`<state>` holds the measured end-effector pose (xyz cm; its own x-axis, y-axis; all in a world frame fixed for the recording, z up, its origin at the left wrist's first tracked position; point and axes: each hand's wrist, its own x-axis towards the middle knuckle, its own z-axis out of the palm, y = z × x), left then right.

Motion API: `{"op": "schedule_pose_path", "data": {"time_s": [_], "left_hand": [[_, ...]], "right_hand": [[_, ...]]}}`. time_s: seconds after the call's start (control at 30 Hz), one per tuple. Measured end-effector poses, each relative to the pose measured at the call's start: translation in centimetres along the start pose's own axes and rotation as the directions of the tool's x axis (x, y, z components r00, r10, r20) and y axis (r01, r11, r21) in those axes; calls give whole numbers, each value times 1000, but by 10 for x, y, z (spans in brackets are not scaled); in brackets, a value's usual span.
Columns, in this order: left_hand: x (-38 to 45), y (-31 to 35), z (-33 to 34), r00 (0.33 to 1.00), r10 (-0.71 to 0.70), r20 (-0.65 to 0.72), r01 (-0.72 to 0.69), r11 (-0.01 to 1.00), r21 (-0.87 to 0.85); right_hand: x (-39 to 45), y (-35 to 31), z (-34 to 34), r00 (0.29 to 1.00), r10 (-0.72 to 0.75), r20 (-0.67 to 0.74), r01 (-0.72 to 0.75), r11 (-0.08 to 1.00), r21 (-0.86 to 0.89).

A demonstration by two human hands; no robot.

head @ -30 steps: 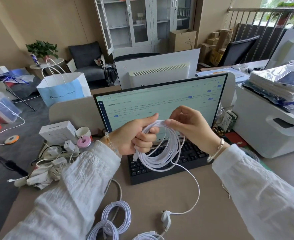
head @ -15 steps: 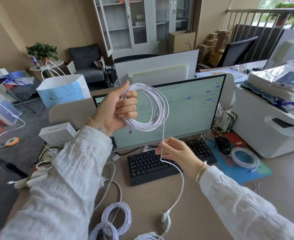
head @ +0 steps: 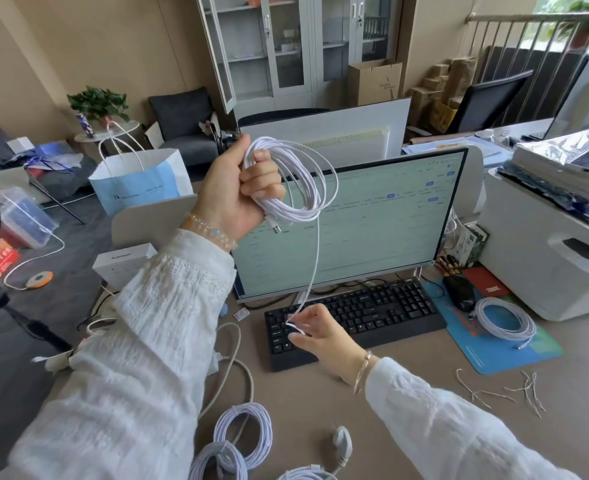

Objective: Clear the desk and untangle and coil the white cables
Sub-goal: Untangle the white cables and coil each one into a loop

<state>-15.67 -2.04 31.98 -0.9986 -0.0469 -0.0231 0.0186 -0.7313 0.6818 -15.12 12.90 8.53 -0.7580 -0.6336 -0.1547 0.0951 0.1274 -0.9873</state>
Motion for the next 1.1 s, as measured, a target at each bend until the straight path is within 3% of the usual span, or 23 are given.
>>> {"op": "schedule_pose_path", "data": {"time_s": [0.2, 0.3, 0.4, 0.47, 0.53, 0.63, 0.77, 0.87, 0.97, 1.1], "left_hand": [[3, 2, -3, 992, 97, -75, -92, 993, 73], [6, 3, -11, 971, 203, -127, -170, 958, 232], [7, 0, -26, 938, 318, -137, -222, 855, 468], [7, -6, -39, 928, 359, -97, -219, 739, 636], [5, -13, -51, 933, 357, -52, -179, 583, 793], [3, -26, -59, 965, 253, -62, -61, 452, 890], [-6, -45, -51, 991, 41, -129, 91, 509, 856], [-12, -53, -46, 983, -165, -81, 148, 449, 881], [-22, -56, -40, 942, -336, -17, 193, 499, 845], [-29, -58, -32, 918, -395, -27, 259, 549, 795]], "right_hand": [[2, -15, 6, 1000, -6, 13, 7, 1000, -13], [-6, -26, 3, 1000, 4, 12, -6, 992, 128], [-17, -52, -8, 998, 38, -56, -26, 981, 191], [-21, -70, -20, 990, -3, -138, 3, 1000, -2], [-23, -91, -30, 978, -152, -145, 90, 926, -367], [-30, -124, -39, 946, -324, 6, 247, 708, -662], [-38, -159, -38, 850, -512, 129, 380, 424, -822], [-40, -176, -43, 784, -594, 179, 391, 250, -886], [-43, -188, -53, 807, -553, 205, 366, 197, -910], [-51, -199, -68, 879, -431, 204, 329, 237, -914]]}}
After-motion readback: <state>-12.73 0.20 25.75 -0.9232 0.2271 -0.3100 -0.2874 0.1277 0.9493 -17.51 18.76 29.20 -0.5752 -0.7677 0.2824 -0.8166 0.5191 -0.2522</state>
